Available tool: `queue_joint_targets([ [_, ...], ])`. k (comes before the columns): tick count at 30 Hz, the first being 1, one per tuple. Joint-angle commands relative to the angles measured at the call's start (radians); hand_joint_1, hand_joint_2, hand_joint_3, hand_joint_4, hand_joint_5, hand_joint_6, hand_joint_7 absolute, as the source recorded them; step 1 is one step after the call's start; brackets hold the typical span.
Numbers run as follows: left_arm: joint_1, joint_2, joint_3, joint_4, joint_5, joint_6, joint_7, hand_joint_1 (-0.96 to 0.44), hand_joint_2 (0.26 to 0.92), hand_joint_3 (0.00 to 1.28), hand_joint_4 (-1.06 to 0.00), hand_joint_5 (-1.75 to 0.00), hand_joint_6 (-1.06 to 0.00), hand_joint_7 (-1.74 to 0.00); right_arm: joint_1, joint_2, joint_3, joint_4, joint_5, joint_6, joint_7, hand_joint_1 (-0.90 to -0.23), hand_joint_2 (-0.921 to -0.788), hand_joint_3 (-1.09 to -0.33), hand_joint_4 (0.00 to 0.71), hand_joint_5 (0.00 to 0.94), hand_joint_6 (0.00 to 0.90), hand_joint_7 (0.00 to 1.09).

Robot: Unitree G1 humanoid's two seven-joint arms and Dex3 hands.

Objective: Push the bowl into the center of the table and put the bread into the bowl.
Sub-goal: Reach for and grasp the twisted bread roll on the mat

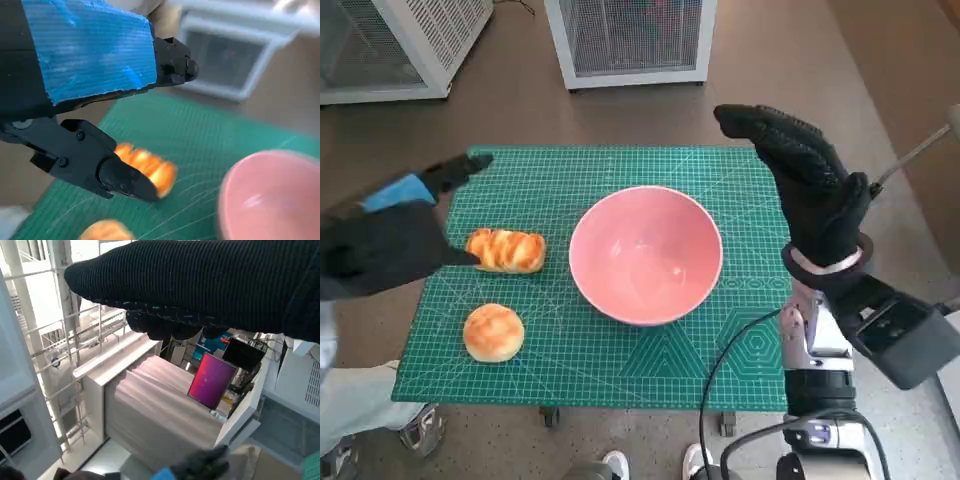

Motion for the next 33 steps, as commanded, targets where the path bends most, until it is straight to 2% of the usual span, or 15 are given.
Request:
queue_joint_targets([
  [1, -0.063, -0.001, -0.093, 0.067, 0.091, 0.023, -0.027, 0.14, 0.763, 0.02, -0.08, 0.0, -0.17, -0.03, 0.02, -0.011, 0.004, 0.01, -0.008, 0.006, -0.009, -0.623, -0.921, -0.656, 0.209, 0.0, 0.291, 0.01],
  [18, -0.122, -0.14, -0.211, 0.313, 0.218, -0.069, 0.014, -0.01, 0.751, 0.01, -0.08, 0.0, -0.18, -0.01, 0.035, -0.031, 0.004, -0.018, 0.008, 0.056, -0.012, -0.618, -0.921, -0.659, 0.208, 0.0, 0.299, 0.01],
  [33, -0.235, -0.289, -0.293, 0.692, 0.297, -0.204, 0.075, -0.05, 0.749, 0.01, -0.08, 0.0, -0.19, -0.01, 0.047, -0.042, 0.002, -0.049, 0.028, 0.098, -0.008, -0.618, -0.921, -0.66, 0.209, 0.001, 0.299, 0.01],
])
